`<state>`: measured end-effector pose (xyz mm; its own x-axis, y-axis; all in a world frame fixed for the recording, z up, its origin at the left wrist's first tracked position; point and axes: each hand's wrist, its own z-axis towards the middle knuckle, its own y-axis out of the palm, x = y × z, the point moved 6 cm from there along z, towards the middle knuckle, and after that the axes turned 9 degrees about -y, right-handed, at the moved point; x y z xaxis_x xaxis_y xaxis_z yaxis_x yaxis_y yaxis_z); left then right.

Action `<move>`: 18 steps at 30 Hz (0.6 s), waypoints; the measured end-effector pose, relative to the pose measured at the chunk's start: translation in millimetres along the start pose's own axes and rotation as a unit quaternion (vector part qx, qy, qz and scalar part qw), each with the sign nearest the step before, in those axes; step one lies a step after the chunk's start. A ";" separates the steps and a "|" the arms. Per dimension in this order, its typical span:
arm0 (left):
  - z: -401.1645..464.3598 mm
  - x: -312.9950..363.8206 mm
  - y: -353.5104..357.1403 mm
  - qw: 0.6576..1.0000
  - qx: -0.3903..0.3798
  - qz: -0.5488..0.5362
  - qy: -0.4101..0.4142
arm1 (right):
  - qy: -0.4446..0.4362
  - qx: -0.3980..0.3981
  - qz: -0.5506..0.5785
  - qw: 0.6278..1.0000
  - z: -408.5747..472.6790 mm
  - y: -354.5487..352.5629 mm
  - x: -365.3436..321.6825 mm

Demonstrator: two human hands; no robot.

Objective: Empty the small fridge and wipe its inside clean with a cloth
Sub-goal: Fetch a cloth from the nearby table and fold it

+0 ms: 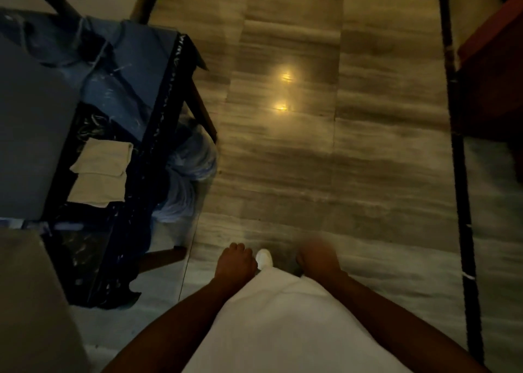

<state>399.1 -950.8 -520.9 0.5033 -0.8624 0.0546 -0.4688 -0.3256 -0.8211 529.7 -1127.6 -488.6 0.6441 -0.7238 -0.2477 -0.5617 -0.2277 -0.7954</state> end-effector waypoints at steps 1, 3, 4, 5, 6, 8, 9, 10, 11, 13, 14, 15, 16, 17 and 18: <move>7.8 -1.0 -6.8 1.000 -0.018 -0.007 -0.012 | -0.019 -0.005 -0.010 1.000 21.1 -12.9 0.3; 12.5 0.0 -27.8 0.999 -0.043 -0.024 -0.018 | -0.027 0.007 0.000 1.000 45.3 -29.8 1.2; 17.1 -0.5 -38.5 0.998 -0.033 -0.029 -0.035 | -0.047 0.003 -0.008 0.999 64.6 -38.9 1.0; 21.2 -0.5 -44.9 0.996 -0.040 -0.065 -0.053 | -0.063 -0.002 -0.005 0.998 83.1 -49.4 0.8; 18.7 1.4 -52.5 0.996 -0.018 -0.074 -0.047 | -0.058 -0.009 0.001 0.998 82.9 -53.4 1.6; 30.6 -10.3 -64.2 0.986 0.013 -0.122 -0.114 | -0.124 -0.040 -0.031 0.991 126.8 -73.6 -8.1; 32.8 -11.8 -55.7 0.989 0.012 -0.097 -0.113 | -0.131 -0.050 -0.042 0.989 128.7 -77.4 -6.9; 39.7 -14.2 -52.0 0.983 -0.012 -0.112 -0.145 | -0.162 -0.067 -0.064 0.982 147.7 -90.2 -10.4; 45.7 -14.0 -49.5 0.974 -0.036 -0.126 -0.184 | -0.195 -0.068 -0.076 0.976 166.8 -103.5 -12.7; 47.6 -19.1 -56.0 0.955 -0.022 -0.135 -0.264 | -0.241 -0.096 -0.095 0.961 187.6 -114.8 -21.2; 47.6 -22.4 -64.8 0.929 -0.031 -0.193 -0.314 | -0.267 -0.128 -0.117 0.948 209.2 -124.0 -29.8; 44.9 -29.0 -71.4 0.920 -0.037 -0.203 -0.333 | -0.271 -0.126 -0.111 0.948 208.9 -128.5 -31.8; 43.0 -37.3 -72.4 0.903 -0.058 -0.217 -0.366 | -0.288 -0.132 -0.125 0.940 216.3 -134.1 -40.5; 43.3 -46.7 -74.3 0.894 -0.048 -0.212 -0.393 | -0.312 -0.141 -0.132 0.930 224.6 -135.5 -49.9; 42.4 -51.7 -76.4 0.897 -0.047 -0.199 -0.393 | -0.314 -0.156 -0.136 0.927 221.2 -134.7 -51.7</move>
<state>439.7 -864.9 -485.1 0.9830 -0.1432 -0.1148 -0.1790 -0.6096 -0.7722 686.9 -915.4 -490.9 0.9039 -0.1134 -0.4124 -0.3944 -0.5940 -0.7012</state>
